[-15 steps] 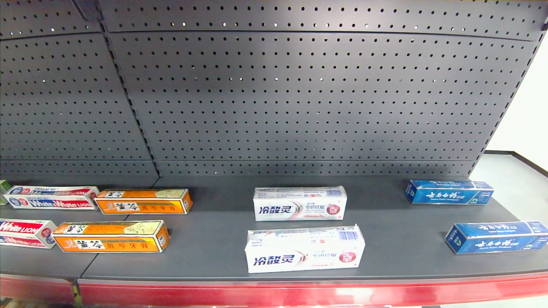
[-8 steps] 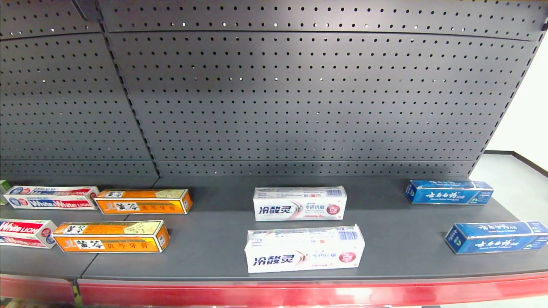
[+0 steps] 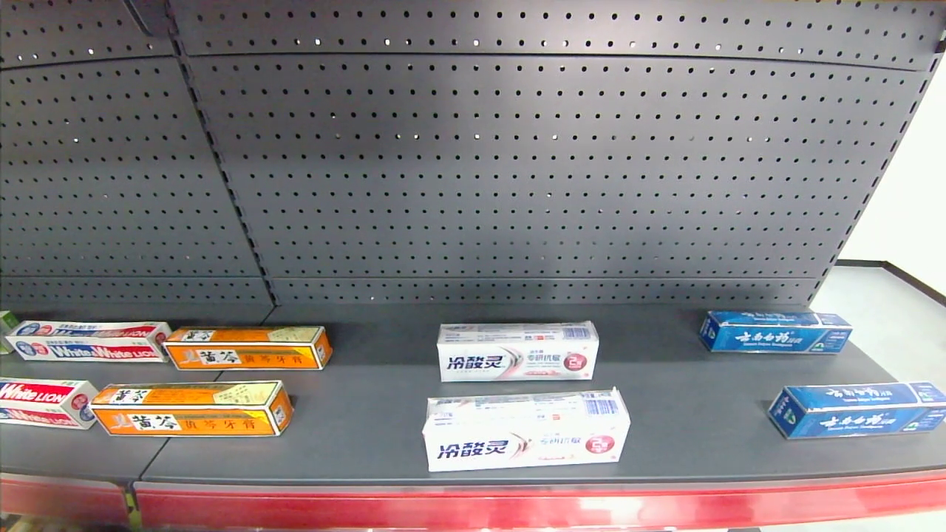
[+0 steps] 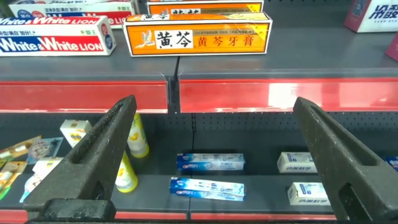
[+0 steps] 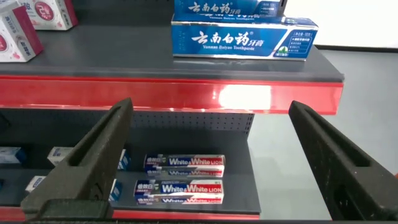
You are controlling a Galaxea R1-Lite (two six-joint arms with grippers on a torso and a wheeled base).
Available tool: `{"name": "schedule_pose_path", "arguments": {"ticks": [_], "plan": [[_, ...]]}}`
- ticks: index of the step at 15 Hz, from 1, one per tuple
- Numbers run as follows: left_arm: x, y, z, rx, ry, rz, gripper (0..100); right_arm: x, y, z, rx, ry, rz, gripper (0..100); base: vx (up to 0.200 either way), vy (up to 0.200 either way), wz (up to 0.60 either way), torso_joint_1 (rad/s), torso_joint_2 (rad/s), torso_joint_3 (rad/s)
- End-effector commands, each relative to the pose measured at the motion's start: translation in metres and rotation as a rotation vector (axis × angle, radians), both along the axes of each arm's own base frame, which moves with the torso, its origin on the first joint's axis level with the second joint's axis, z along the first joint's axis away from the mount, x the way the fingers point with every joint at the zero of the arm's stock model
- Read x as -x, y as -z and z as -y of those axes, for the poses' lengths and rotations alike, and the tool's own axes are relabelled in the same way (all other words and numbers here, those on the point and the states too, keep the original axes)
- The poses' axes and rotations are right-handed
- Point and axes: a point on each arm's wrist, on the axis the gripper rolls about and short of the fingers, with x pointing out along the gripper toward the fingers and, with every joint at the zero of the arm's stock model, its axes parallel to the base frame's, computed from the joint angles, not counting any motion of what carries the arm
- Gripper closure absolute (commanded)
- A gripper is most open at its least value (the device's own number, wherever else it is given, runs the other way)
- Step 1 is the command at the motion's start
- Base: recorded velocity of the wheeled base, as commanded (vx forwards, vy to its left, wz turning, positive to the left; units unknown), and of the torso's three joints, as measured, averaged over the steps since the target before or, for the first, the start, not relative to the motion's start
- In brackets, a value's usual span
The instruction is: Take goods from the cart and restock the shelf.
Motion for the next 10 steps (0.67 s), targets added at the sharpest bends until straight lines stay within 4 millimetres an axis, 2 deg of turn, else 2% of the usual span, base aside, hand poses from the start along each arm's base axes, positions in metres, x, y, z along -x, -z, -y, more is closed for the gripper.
{"name": "schedule_pose_path", "arguments": {"ticks": [1,10], "plan": [[0.0,0.0,0.0,-0.001,-0.001,0.001,0,0.0003,0.0001,0.0,0.001,-0.001,0.004,0,0.0,0.0,0.0,0.0,0.0,0.0],[0.0,0.0002,0.0,-0.001,0.001,-0.001,0,0.0003,0.0002,0.0,0.001,-0.001,0.002,0,0.0,0.0,0.0,0.0,0.0,0.0]]}}
